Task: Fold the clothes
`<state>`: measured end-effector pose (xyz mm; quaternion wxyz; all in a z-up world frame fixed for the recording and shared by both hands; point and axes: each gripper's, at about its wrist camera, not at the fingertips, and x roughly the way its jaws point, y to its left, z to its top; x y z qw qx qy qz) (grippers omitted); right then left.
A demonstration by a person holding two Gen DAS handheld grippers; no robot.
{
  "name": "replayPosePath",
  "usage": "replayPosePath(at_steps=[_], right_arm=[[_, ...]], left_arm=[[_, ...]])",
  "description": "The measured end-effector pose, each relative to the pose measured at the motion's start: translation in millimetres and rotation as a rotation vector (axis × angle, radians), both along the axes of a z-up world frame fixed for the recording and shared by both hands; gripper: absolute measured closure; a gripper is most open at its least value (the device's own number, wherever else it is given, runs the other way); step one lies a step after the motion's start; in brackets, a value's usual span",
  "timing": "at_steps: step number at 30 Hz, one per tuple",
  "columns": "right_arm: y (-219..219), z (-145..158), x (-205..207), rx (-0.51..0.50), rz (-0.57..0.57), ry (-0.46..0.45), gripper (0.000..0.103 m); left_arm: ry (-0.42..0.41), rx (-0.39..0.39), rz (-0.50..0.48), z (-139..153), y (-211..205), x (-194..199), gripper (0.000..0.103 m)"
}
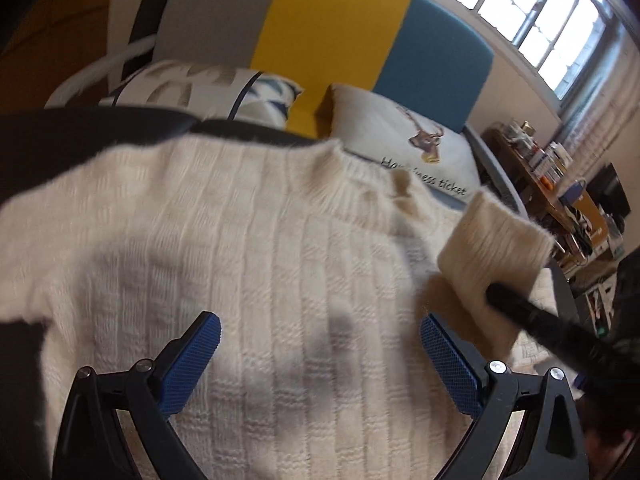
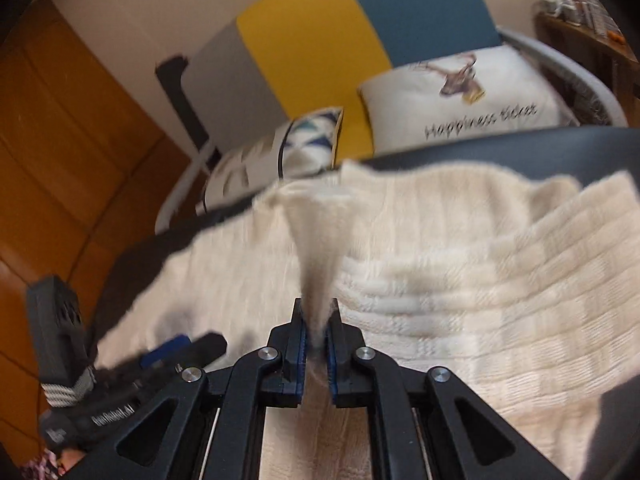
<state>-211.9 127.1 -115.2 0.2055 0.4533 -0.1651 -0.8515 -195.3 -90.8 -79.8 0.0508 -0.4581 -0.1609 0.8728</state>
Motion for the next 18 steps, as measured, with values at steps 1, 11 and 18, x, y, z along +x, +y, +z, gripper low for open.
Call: replayPosePath(at_steps=[1,11,18], right_arm=[[-5,-8,1,0.018,0.022,-0.01,0.089],[30,6,87,0.054,-0.028,0.094,0.081],[63,-23,109,-0.007,-0.125,0.003,0.081]], left_arm=[[-0.01,0.003,0.003,-5,-1,1,0.002],[0.011,0.007,-0.077,-4,20,13,0.002],[-0.006,0.036,-0.064,-3,47,14,0.002]])
